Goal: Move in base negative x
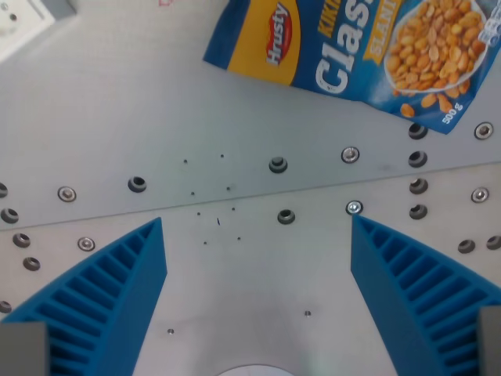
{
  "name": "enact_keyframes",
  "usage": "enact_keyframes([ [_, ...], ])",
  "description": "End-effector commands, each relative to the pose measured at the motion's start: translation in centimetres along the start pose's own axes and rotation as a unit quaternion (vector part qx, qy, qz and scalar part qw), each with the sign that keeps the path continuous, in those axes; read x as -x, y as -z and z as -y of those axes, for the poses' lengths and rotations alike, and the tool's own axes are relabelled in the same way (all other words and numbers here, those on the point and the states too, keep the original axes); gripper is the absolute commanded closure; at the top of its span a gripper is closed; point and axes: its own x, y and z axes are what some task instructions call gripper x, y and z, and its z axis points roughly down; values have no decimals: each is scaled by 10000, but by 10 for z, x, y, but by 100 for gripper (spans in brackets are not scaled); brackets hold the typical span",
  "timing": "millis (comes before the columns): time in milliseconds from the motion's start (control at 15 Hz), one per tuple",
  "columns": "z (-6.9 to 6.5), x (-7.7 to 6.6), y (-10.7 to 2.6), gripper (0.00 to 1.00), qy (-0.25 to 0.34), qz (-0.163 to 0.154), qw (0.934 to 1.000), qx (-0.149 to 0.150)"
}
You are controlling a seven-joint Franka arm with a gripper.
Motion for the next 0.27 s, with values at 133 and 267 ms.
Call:
enact_keyframes([
  [133,-9,30,-3,0,75,-461,9989,-20],
  [267,-11,40,-6,0,75,-461,9989,-20],
])
